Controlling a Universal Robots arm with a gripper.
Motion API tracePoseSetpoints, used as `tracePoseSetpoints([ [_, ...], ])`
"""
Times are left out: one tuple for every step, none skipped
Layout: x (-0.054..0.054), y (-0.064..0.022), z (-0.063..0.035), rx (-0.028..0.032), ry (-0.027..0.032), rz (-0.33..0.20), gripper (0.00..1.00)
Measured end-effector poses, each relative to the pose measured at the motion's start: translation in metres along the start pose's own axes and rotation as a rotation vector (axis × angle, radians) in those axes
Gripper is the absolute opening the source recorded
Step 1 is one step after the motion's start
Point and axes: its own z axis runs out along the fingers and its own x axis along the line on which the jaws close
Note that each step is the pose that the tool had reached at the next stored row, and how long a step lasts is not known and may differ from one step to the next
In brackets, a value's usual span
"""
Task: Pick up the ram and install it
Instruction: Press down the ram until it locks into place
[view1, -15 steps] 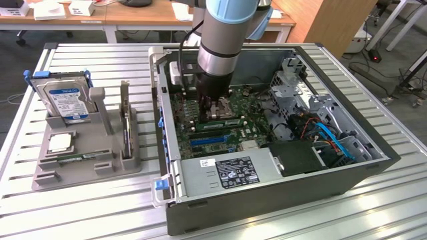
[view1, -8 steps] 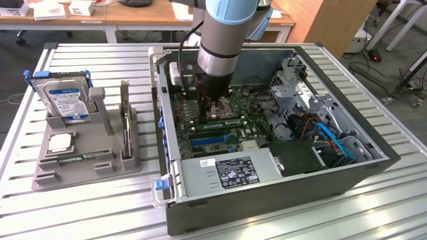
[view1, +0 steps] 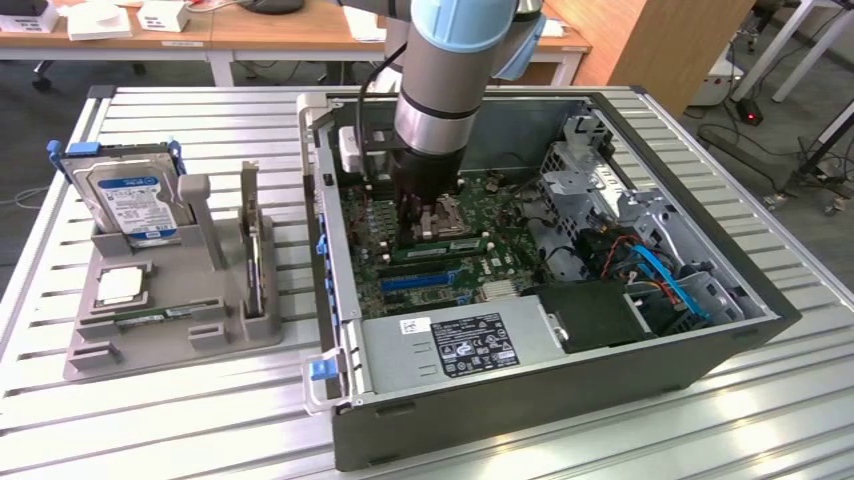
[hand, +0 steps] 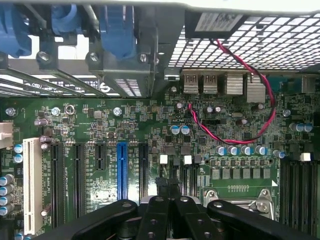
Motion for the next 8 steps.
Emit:
tracePoseSetpoints([
  [0.0000, 0.0000, 0.0001, 0.0000, 0.0001, 0.000, 0.09],
  [0.0000, 0.0000, 0.0002, -0.0001, -0.0005, 0.000, 0.09],
  [0.0000, 0.0000, 0.0003, 0.0000, -0.0018, 0.000, 0.09],
  [0.0000, 0.0000, 0.0004, 0.0001, -0.0020, 0.000, 0.09],
  [0.0000, 0.0000, 0.0004, 0.0001, -0.0022, 0.000, 0.09],
  [0.0000, 0.0000, 0.0004, 0.0001, -0.0022, 0.000, 0.09],
  [0.0000, 0.0000, 0.0005, 0.0000, -0.0021, 0.000, 0.09],
  [0.0001, 0.0000, 0.0008, -0.0001, -0.0020, 0.000, 0.09],
])
